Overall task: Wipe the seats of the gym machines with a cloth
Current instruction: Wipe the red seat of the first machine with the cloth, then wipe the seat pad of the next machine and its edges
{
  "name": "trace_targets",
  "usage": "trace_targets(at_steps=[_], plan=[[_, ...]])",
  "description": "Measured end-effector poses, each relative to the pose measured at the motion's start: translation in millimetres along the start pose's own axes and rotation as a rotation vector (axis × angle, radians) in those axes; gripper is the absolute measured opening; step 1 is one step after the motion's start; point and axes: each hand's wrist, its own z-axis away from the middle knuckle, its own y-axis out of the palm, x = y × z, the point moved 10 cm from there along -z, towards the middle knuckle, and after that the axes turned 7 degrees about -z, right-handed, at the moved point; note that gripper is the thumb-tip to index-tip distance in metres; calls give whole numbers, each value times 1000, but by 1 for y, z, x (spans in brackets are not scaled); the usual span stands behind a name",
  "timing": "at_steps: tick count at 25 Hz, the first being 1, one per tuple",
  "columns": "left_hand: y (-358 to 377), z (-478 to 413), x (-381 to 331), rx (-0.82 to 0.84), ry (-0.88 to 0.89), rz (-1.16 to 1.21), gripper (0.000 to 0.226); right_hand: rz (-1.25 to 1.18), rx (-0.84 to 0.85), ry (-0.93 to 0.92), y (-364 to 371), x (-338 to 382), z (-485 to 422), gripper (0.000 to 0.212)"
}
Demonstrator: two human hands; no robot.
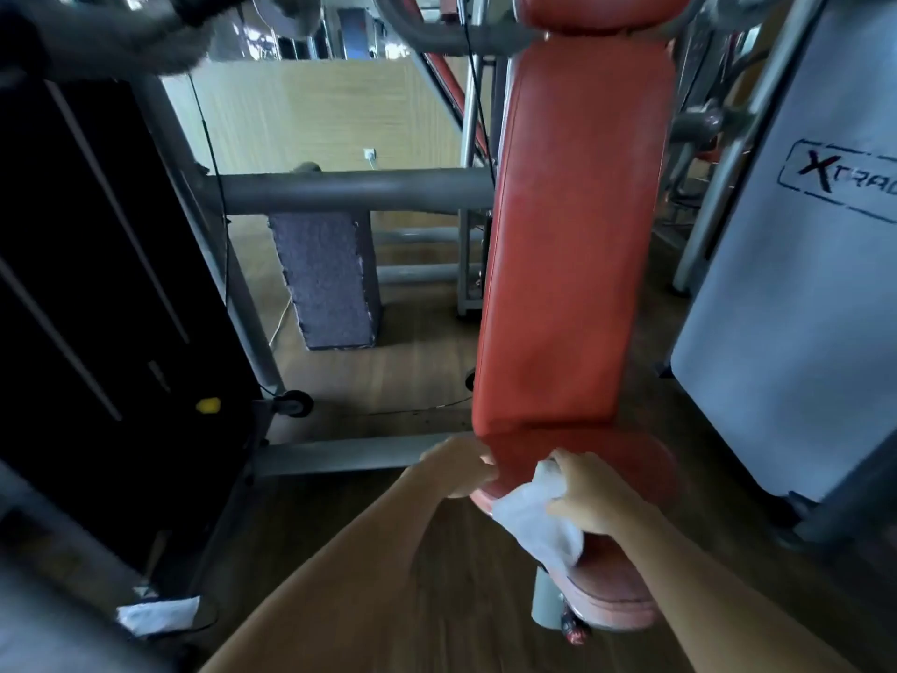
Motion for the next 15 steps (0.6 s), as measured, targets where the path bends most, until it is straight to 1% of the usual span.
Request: trace_targets(at_steps=[2,5,7,11,15], plan=[[-40,36,10,-24,-93,15,35,-53,-50,-37,-35,28,27,46],[-94,105,11,-56,-159,48,33,-149,-139,-110,-101,73,76,46],[-125,150,2,-78,-199,98,28,-199,-166,-162,-140,103,108,43],[-172,244,-30,-137,-276,229,21,-177,-77,-208,-171,159,169,47],[-197,328,-44,-154,-369,290,20,-148,-71,-309,-195,211,229,41]])
